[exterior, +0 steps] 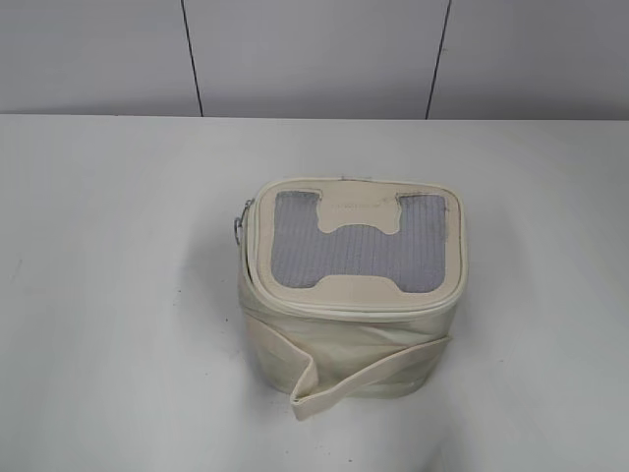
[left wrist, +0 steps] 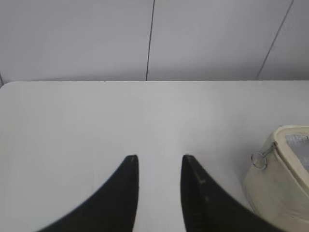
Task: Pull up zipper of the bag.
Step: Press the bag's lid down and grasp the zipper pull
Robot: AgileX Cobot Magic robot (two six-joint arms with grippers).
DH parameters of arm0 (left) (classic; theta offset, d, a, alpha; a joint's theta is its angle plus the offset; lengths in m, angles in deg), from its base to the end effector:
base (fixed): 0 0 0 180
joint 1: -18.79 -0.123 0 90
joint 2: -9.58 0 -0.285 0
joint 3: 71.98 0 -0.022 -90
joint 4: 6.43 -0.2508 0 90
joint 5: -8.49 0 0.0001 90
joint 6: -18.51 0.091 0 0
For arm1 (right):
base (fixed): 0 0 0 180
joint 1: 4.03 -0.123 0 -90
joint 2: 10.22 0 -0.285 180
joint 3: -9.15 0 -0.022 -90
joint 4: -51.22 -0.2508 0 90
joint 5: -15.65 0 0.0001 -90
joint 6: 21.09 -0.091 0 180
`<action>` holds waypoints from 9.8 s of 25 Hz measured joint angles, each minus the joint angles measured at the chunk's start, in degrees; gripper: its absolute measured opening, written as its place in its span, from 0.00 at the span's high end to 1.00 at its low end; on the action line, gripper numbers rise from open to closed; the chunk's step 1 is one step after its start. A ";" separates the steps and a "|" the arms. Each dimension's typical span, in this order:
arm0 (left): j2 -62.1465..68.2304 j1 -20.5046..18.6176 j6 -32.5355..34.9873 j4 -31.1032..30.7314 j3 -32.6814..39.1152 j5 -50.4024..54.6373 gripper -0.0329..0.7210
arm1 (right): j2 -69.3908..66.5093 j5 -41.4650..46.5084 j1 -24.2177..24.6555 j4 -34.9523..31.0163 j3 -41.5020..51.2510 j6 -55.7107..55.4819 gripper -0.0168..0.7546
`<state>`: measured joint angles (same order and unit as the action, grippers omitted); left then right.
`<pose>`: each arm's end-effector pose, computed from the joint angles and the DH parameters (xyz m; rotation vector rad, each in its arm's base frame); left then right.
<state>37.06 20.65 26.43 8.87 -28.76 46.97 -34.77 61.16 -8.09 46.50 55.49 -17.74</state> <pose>0.0613 -0.0170 0.3301 0.0749 1.8885 -0.2276 0.0514 0.0090 0.3040 -0.1096 2.0276 0.1039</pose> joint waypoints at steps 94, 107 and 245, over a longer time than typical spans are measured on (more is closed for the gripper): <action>72.61 16.25 30.33 24.05 -28.84 12.22 0.45 | -109.72 25.02 -27.49 -19.99 -80.22 41.75 0.88; 72.67 24.14 32.77 24.40 -28.84 9.26 0.40 | -109.66 25.02 -27.53 -19.99 -80.22 41.53 0.88; 73.71 49.72 4.72 13.86 -29.38 1.15 0.95 | -109.36 25.21 -27.65 -20.15 -80.30 36.37 0.90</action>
<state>110.77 70.37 31.15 22.73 -58.13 48.12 -144.13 86.37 -35.74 26.34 -24.81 18.63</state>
